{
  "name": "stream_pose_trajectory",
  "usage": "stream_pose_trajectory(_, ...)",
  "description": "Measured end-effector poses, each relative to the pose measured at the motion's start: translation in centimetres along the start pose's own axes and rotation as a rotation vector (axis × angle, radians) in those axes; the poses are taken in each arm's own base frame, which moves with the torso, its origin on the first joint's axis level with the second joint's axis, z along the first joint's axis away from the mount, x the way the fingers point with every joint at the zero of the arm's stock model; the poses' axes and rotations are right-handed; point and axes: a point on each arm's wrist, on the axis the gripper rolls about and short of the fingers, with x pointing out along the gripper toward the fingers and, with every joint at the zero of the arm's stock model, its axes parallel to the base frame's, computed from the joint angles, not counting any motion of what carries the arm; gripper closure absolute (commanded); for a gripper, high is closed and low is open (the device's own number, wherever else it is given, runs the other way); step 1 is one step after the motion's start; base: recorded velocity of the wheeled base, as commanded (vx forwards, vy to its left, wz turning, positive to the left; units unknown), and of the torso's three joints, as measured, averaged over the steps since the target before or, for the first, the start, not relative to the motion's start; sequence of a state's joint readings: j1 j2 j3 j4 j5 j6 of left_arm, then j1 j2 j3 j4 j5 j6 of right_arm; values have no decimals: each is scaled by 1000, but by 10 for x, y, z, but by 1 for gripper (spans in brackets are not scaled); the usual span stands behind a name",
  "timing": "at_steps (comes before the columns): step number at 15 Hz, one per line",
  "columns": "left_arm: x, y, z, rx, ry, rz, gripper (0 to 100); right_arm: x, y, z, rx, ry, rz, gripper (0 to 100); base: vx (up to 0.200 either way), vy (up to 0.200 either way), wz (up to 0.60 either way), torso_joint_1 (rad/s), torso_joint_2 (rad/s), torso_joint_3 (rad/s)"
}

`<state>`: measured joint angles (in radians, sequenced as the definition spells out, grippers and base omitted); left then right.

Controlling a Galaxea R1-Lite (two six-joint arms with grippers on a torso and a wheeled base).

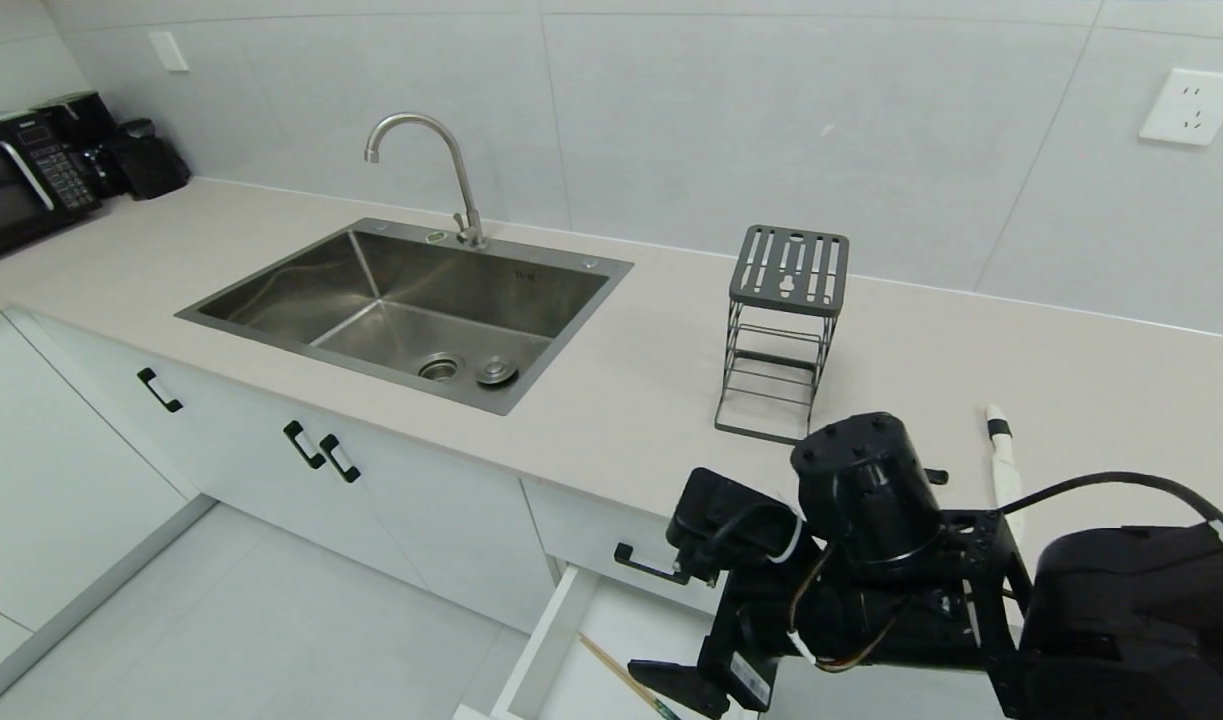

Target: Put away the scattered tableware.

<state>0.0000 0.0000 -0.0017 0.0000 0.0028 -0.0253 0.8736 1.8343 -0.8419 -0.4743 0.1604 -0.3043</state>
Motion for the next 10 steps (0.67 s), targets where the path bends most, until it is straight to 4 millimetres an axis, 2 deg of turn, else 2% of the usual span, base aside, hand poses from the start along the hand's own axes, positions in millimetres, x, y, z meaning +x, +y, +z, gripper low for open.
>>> stream_pose_trajectory(3, 0, 0, 0, 0, 0, 0, 0, -21, -2, -19, 52, 12, -73, 0, 0, 0, 0, 0, 0, 0)
stream_pose_trajectory(5, 0, 0, 0, 0, 0, 0, 0, -32, -12, -27, 78, 24, -125, 0, 0, 0, 0, 0, 0, 0)
stream_pose_trajectory(10, 0, 0, 0, 0, 0, 0, 0, -48, -34, -34, 117, 18, -206, 0, 0, 0, 0, 0, 0, 0)
